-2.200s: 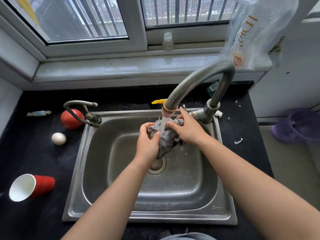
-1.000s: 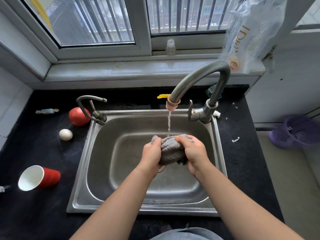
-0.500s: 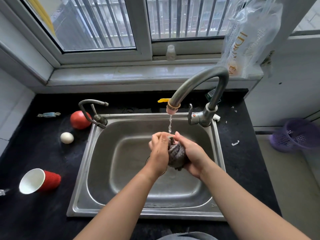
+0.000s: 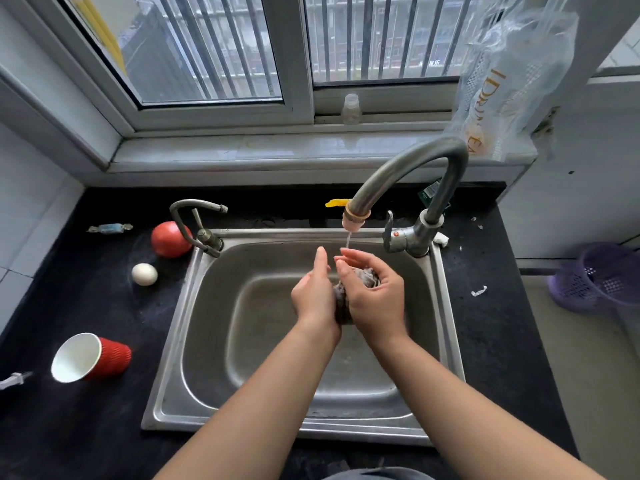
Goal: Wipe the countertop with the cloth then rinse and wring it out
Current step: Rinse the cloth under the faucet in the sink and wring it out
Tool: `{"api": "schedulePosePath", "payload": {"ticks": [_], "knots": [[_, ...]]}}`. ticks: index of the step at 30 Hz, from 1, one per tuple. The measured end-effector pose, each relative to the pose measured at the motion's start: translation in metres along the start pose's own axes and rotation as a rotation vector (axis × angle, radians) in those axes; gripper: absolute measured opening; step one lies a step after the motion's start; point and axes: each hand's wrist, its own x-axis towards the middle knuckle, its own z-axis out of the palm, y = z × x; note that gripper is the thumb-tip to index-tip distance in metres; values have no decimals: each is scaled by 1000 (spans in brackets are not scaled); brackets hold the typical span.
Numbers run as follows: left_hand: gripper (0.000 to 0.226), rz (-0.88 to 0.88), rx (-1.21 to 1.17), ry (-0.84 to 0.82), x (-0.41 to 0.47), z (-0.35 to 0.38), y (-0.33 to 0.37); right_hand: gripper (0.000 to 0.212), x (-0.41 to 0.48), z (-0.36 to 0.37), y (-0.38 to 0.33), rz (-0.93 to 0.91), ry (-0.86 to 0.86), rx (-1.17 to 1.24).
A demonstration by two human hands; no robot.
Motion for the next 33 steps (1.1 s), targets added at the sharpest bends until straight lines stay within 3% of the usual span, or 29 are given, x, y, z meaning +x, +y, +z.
{"api": "schedulePosePath", "payload": {"ticks": [2, 8, 15, 20, 22, 24, 25, 28, 30, 33], "knots": [[35, 173, 50, 73, 1, 2, -3, 5, -1, 4, 4, 218, 99, 87], [39, 649, 375, 120, 1, 3, -17, 45, 12, 8, 15, 687, 227, 203], [34, 869, 487, -51, 10, -1, -30, 40, 15, -1, 13, 932, 176, 362], [23, 630, 190, 24, 4, -1, -30, 39, 4, -17, 21, 834, -42, 308], [19, 563, 172, 9, 3, -2, -35, 26, -2, -18, 19, 834, -47, 382], [12, 442, 262, 25, 5, -4, -39, 4, -1, -19, 19, 674, 83, 337], [7, 338, 271, 38, 7, -6, -39, 4, 0, -19, 17, 545, 145, 252], [14, -42, 7, -11, 3, -3, -28, 7, 0, -17, 9, 232, 174, 138], [26, -71, -83, 4, 1, 2, -20, 9, -2, -11, 3, 200, 179, 120], [29, 108, -20, -3, -4, 12, -12, 43, 5, -4, -5, 404, 280, 213]]}}
